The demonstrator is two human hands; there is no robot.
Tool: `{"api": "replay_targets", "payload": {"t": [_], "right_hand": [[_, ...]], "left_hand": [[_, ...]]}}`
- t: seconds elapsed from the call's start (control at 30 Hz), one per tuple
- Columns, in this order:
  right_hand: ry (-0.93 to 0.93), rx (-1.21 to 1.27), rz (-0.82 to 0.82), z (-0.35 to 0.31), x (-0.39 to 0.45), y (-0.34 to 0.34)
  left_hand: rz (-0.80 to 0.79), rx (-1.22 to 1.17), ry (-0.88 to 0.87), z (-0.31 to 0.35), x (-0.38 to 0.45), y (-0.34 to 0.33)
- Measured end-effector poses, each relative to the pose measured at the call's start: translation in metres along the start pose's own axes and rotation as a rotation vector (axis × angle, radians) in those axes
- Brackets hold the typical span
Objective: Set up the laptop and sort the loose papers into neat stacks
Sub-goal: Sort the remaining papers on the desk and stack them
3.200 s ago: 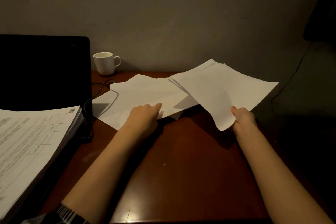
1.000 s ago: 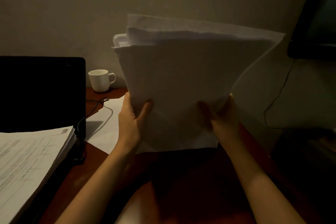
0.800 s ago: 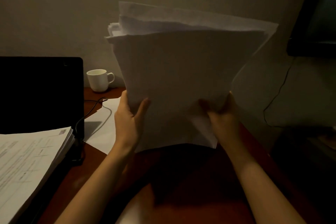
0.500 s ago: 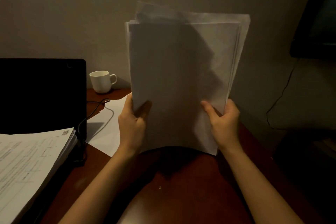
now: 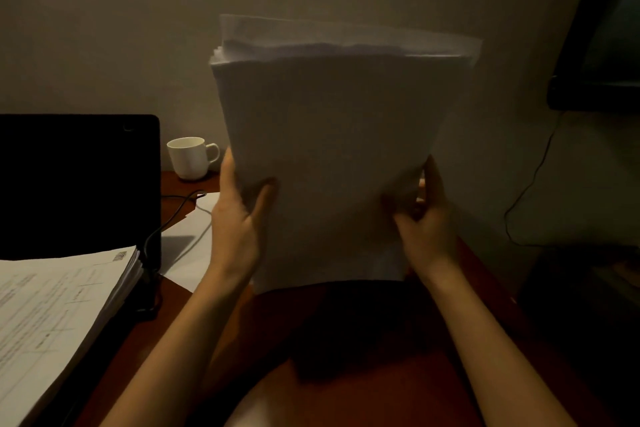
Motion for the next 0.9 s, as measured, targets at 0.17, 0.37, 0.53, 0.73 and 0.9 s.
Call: {"api": "replay_targets", "payload": {"t": [0.17, 0.37, 0.53, 0.73, 0.9], "right_hand": [[0.076, -0.044, -0.036, -0.01, -0.007, -0.005], [-0.094, 0.123, 0.028, -0.006, -0.014, -0.006], [-0.084, 0.068, 0.096, -0.013, -0.013, -0.006], [-0.106, 0.107, 0.13, -0.029, 0.0, -0.006], [-0.128, 0.256, 0.039, -0.045, 0.019, -0.003]], "left_hand": [[0.049, 0.045, -0.044, 0.006, 0.003, 0.003], [0.013, -0.005, -0.042, 0.01, 0.003, -0.003], [0.055, -0.048, 0.052, 0.009, 0.009, -0.001], [0.093, -0.048, 0.005, 0.032, 0.032, 0.002], [0.27, -0.099, -0.003, 0.072, 0.056, 0.008]]}}
Point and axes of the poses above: each hand's wrist, its own x-axis towards the middle knuckle, its own y-axis out of the back of the hand, z = x × y, the point moved 2 cm from there along x, towards the middle knuckle, and after that the axes turned 1 degree about z, right-handed, at the moved point
